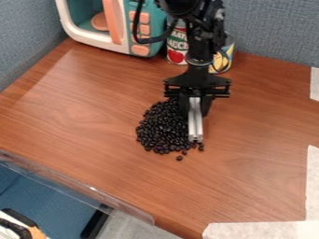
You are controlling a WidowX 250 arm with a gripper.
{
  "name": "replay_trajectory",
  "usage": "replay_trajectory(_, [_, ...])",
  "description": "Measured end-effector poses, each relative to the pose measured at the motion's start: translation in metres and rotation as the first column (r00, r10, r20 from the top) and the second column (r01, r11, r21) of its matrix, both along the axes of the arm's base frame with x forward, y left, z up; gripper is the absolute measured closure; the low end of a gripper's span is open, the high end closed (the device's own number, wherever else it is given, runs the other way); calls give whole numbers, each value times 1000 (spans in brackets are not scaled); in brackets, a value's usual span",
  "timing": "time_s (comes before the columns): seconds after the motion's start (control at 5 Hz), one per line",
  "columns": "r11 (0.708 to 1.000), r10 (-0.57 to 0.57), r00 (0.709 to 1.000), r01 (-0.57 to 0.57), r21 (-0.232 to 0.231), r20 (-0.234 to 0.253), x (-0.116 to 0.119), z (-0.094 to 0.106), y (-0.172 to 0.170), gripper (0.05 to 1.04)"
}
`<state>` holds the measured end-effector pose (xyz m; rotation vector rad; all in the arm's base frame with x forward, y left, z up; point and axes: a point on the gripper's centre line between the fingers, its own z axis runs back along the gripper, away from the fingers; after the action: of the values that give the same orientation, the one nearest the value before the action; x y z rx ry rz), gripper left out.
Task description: Sweep into pile
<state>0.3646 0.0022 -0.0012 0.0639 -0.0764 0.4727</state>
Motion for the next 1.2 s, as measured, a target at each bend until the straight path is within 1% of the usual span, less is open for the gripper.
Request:
replay_trajectory(0.4, [1000,25,1000,-25,15,-10,-8,-1,19,716])
replay_trajectory(1.0, [996,66,998,-65,61,-19,-20,1,60,716])
replay_trajectory(1.2, [995,69,997,-67,74,-26,-21,2,69,716])
